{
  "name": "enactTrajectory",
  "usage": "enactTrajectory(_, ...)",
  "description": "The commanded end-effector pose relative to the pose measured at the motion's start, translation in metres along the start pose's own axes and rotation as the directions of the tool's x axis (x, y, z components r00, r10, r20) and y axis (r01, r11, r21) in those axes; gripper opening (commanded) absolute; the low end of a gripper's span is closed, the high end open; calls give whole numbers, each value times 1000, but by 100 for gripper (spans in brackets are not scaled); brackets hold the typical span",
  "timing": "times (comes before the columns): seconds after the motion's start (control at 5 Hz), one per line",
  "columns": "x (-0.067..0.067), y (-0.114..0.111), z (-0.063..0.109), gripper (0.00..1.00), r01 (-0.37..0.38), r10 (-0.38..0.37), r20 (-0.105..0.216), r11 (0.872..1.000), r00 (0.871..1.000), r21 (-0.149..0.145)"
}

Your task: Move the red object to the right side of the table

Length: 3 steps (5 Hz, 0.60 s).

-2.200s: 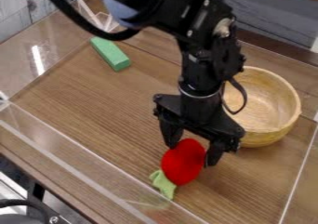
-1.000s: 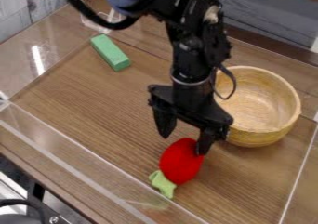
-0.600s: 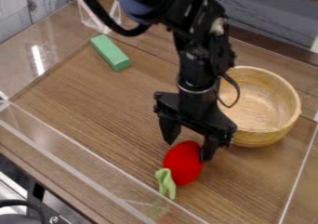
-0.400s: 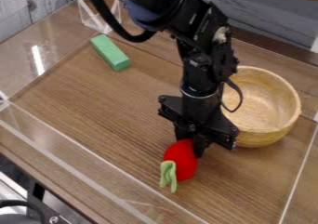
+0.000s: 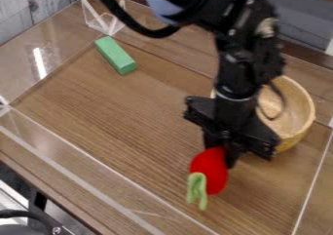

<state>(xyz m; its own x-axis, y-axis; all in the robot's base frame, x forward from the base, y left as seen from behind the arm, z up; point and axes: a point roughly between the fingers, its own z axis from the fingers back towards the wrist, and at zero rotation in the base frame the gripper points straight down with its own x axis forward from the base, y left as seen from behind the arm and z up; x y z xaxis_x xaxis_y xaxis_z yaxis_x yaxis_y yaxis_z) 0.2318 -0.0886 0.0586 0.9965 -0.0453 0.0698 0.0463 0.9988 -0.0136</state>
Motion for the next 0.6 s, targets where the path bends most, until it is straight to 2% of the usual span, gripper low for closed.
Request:
enactTrajectory(0.0, 4, -26, 6, 0, 19, -17, 43, 999, 999, -37)
enactTrajectory(0.2, 7, -42, 3, 0, 4, -3, 31, 998, 1000, -56)
enactTrajectory(0.4, 9, -44, 4, 100, -25, 27, 29, 998, 999, -62)
